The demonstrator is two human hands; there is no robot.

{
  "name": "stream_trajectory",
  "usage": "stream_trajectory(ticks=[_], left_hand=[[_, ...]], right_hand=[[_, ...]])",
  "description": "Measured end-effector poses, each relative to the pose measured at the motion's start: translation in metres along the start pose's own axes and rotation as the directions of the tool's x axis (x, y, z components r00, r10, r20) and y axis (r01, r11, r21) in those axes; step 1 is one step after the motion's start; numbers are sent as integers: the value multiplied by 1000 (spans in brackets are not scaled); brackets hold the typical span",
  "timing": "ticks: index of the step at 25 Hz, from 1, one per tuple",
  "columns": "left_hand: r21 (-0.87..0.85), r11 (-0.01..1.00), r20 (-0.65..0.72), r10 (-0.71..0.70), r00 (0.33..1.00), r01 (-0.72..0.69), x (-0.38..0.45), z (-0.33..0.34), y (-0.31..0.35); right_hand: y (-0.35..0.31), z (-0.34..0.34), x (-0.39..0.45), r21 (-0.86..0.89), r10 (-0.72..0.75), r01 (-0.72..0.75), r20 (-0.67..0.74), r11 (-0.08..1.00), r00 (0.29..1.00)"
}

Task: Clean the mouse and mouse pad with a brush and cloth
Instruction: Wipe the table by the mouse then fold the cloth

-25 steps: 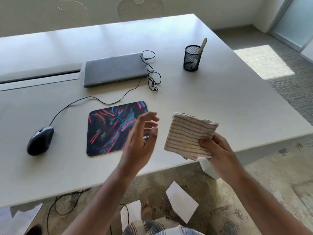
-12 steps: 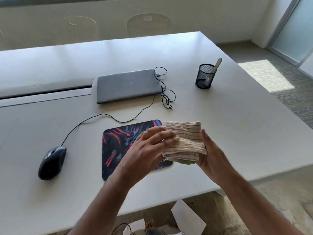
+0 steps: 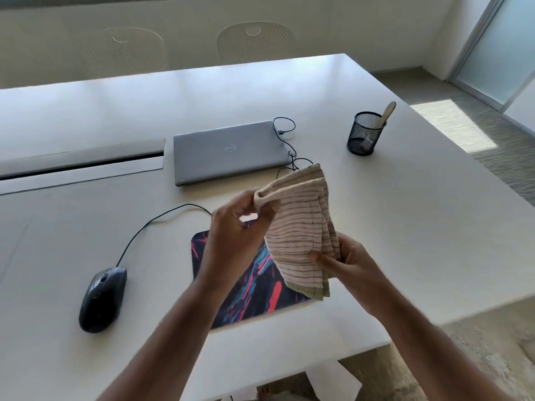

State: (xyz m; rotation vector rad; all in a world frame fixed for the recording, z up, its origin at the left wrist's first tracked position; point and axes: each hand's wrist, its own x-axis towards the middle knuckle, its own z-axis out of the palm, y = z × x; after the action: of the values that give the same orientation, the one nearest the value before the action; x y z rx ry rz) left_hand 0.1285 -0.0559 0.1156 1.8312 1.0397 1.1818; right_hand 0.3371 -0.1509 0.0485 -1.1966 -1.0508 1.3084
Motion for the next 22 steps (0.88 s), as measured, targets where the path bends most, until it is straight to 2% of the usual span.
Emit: stream_trajectory(ticks=[4,6,7,9,10,11,13,15,19,22], left_hand=[[-136,985,-2,-106,994,105,24,-2,-7],[-68,982,13,-175,984,176,30,-2,-16],[61,990,0,-128,992,128,30,-4,-20],[321,936,62,133,989,-146,27,-6,-26],[367,889,152,235,960,-275,26,-7,-27],[355,874,257,248,934,-330,24,-6,-25],[288,922,438,114,892,-259,16,0,-21],[225,963,504,14,863,-147,6,8,-23],[-1,988,472,-135,871,154,-3,21,-21],[-134,960,431,-168,887,247,-8,28,-15]], right_hand=[[-10,2,5,0,-22,22,-7,1000,1000],[-17,1,7,30,-36,35,17,999,999],[-20,-1,8,44,-47,46,33,998,998],[-29,-4,12,58,-64,60,69,997,996],[-34,-7,15,42,-69,65,93,997,993],[-39,-11,18,7,-73,73,127,997,989],[-54,-18,26,-97,-61,86,237,992,970],[-71,-22,35,-188,-22,96,361,977,932],[-102,-28,53,-386,44,170,487,907,872],[-114,-32,62,-494,67,207,481,845,874]])
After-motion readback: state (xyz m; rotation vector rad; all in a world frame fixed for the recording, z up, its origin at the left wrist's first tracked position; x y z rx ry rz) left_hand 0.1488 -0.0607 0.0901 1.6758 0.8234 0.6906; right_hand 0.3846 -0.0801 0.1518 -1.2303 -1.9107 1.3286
